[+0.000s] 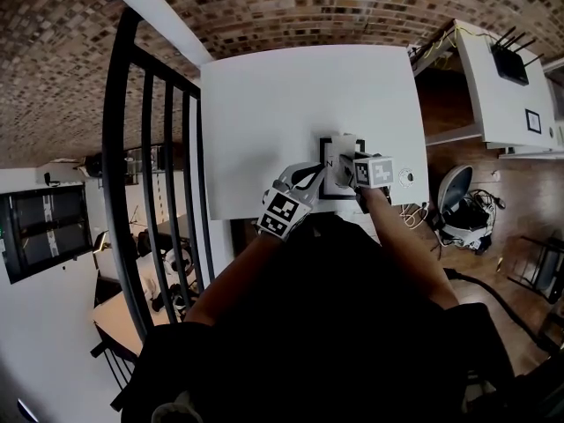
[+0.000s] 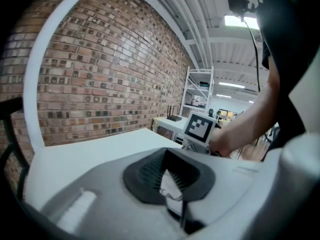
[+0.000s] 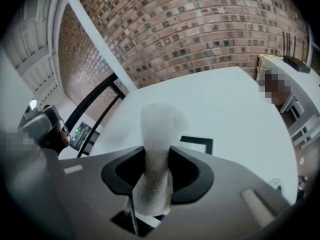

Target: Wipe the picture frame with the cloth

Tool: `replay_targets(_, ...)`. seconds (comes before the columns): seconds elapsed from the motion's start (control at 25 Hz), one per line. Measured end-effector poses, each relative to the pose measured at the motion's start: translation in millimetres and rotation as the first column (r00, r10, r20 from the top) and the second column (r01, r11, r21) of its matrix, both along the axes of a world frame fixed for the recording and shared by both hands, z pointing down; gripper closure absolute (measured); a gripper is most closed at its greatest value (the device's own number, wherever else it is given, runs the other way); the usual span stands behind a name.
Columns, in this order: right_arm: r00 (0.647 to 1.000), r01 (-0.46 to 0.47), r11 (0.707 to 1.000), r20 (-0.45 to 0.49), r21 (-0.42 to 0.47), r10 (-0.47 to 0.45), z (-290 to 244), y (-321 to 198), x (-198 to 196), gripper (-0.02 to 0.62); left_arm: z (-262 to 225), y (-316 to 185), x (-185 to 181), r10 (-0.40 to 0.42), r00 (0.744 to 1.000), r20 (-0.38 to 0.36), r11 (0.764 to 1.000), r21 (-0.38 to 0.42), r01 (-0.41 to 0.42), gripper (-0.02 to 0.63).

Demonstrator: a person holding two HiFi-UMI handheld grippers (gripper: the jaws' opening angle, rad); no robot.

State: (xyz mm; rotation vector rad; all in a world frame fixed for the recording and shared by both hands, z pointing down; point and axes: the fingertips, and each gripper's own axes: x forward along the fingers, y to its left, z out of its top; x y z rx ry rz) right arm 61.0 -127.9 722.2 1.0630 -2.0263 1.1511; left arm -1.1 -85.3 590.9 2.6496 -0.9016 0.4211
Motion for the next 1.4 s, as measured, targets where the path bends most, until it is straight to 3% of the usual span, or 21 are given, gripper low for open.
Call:
replay_targets(0.24,0.989,0.140,0.989,0.065,-0.052,-0.136,11.4,39.1,-58.7,0.452,1.6,5.9,-5.4,0.002,1.000,0.002,1.000,-0.014,-0.002,0.604)
replay_targets(0.48,0.985,0.170,0.977,0.034,-0.128,-0.167,43.0,66.9,-52.2,0.451,11.6,12.4,-10.0,0.015,0.999,0.034,1.000,-0.016,-0.015,0.604)
replay_targets(0.92,0.998,-0.016,0.993,-0.067,-0.119,0.008,46.1,59.5,32.3,0.451,14.4,13.5,9.3,0.090,0.996,0.026,0.995,-0.036,-0.089,0.604)
replay_targets(1.12,0.990,-0.128,0.978,-0.078,-0.163,0.117,53.7,65.2,70.9,0.451,11.8,12.0,18.4,0.114,0.993,0.011,0.993,-0.029,-0.113,0.604)
replay_targets(1.28,0.989,-0.133,0.986,-0.082,-0.104,0.124,46.0,56.8,87.6,0.451,10.9,10.0,23.1,0.124,0.992,0.004,0.992,-0.027,-0.124,0.604)
replay_targets(1.4,0.992,-0.117,0.989,-0.048,-0.095,0.113,37.3,58.6,78.2,0.451,11.7,9.5,23.4,0.125,0.992,0.004,0.992,-0.031,-0.125,0.604)
